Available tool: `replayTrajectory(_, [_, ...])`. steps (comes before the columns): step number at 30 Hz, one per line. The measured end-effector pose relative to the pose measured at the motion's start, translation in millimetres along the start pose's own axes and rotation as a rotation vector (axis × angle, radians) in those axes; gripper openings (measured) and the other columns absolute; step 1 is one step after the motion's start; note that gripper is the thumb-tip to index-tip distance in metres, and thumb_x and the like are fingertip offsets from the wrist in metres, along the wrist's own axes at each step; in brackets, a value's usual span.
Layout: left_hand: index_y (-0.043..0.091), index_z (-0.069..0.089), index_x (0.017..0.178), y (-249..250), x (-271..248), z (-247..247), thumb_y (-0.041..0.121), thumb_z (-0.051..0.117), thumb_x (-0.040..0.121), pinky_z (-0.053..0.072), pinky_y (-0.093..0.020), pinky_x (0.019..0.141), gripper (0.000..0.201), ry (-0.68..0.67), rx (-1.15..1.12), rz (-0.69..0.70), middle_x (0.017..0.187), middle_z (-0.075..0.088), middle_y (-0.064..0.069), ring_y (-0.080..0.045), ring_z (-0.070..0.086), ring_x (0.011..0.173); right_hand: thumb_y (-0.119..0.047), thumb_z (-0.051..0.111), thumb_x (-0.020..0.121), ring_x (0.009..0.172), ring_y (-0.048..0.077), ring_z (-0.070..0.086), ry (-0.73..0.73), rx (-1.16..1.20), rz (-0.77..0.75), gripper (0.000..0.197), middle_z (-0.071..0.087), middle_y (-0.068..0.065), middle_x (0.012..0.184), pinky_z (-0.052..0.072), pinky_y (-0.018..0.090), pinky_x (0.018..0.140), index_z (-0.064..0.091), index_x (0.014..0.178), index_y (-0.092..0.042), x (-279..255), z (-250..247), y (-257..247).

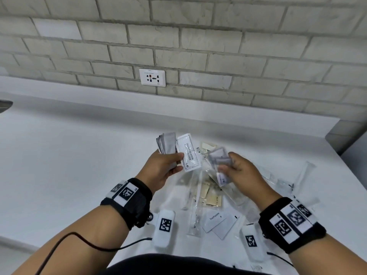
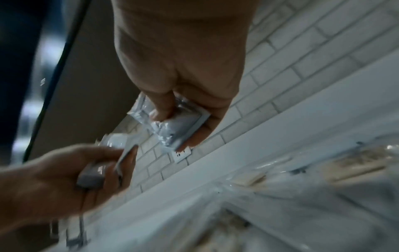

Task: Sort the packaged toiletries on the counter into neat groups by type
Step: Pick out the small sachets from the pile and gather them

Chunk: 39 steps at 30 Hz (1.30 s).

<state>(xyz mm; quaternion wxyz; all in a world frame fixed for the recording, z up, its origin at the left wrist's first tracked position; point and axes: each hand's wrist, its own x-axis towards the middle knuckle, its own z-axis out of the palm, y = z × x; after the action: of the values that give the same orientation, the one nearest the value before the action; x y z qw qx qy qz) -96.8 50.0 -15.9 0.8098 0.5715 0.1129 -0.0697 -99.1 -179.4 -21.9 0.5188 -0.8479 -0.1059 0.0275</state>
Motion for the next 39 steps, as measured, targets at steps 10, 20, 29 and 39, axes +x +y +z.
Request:
replayTrajectory(10, [0.005, 0.062, 0.117, 2, -9, 19, 0.009, 0.05, 0.093, 0.057, -0.04, 0.084, 0.027, -0.271, -0.103, -0.147, 0.115, 0.068, -0.015, -0.028, 0.068, 0.099, -0.023, 0.079, 0.069, 0.094, 0.038, 0.069, 0.018, 0.553, 0.208, 0.03, 0.074, 0.015, 0.099, 0.05, 0.06, 0.091, 0.072, 0.097, -0.015, 15, 36, -14])
replayTrajectory(20, [0.013, 0.073, 0.098, -4, -12, 11, 0.015, 0.068, 0.085, 0.054, -0.022, 0.059, 0.014, -0.199, 0.096, -0.133, 0.097, 0.072, -0.005, -0.016, 0.068, 0.08, 0.0, 0.072, 0.065, 0.076, 0.028, 0.07, -0.132, 0.864, 0.239, 0.037, 0.073, 0.016, 0.088, 0.059, 0.038, 0.071, 0.069, 0.102, -0.001, 12, 29, -28])
replayTrajectory(29, [0.014, 0.07, 0.088, 8, -9, 7, 0.034, 0.067, 0.084, 0.055, -0.02, 0.054, 0.021, -0.136, -0.066, -0.21, 0.085, 0.073, -0.003, -0.013, 0.071, 0.074, 0.008, 0.06, 0.077, 0.081, 0.018, 0.056, 0.252, -0.121, -0.594, 0.042, 0.055, 0.002, 0.083, 0.046, 0.022, 0.072, 0.075, 0.101, -0.023, 13, 12, -32])
replayTrajectory(39, [0.006, 0.068, 0.095, 8, -3, 5, 0.002, 0.068, 0.081, 0.051, -0.017, 0.052, 0.015, -0.058, -0.023, -0.086, 0.073, 0.071, -0.001, -0.008, 0.064, 0.058, -0.005, 0.06, 0.081, 0.077, 0.014, 0.055, 0.194, -0.438, -0.516, 0.028, 0.055, -0.008, 0.081, 0.046, 0.031, 0.063, 0.074, 0.098, -0.022, -6, 10, 9])
